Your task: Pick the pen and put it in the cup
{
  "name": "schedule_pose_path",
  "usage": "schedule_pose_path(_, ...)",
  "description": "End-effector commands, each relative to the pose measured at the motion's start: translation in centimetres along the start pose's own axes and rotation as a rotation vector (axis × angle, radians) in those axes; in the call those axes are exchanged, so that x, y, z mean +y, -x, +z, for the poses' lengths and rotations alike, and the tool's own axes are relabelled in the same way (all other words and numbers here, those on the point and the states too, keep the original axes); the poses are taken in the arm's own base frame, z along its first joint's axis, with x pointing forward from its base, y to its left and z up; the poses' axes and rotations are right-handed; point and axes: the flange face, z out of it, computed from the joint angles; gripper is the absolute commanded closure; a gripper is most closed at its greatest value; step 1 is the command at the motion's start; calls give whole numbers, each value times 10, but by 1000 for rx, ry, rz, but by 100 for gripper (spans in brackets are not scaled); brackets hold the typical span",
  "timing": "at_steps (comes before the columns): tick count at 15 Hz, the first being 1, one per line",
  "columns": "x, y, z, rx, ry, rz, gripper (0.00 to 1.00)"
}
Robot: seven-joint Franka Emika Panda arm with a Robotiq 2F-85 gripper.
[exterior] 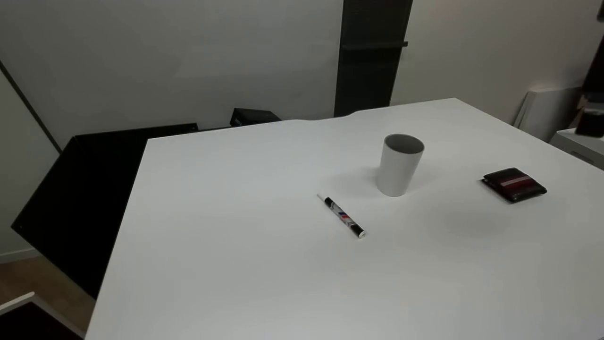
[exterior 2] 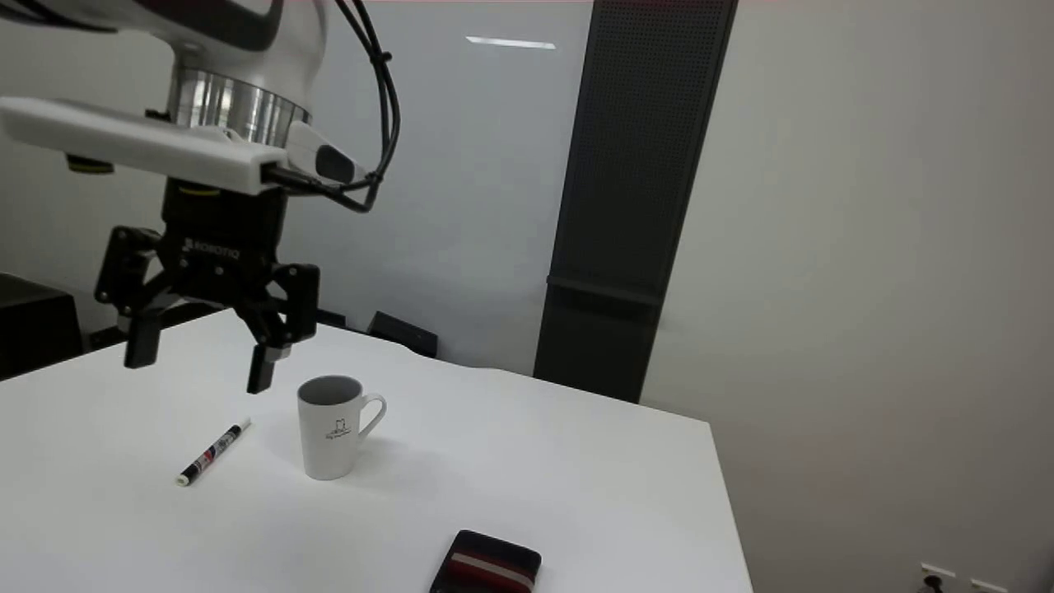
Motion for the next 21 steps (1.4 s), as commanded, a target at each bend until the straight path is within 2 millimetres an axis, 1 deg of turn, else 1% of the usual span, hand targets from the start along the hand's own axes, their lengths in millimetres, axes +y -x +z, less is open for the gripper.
schedule_pose_path(1,-17,-38,13,34,104,9,0)
schedule_pose_path(2,-24,-45,18,44,121,9,0)
schedule_pose_path(6,-73,-65,35,70,151,14,0)
schedule_pose_path(9,-111,-76,40,97,148,17,0)
schedule_pose_path(12,-138,-83,46,146,109,-4,0)
schedule_pose_path(14,-147,-84,50,148,87,-27,0)
schedule_pose_path(15,-143,-78,49,143,104,-38,0)
schedule_pose_path(17,-147,-79,53,139,95,-41,0)
schedule_pose_path(21,-147,-79,53,139,94,-40,0)
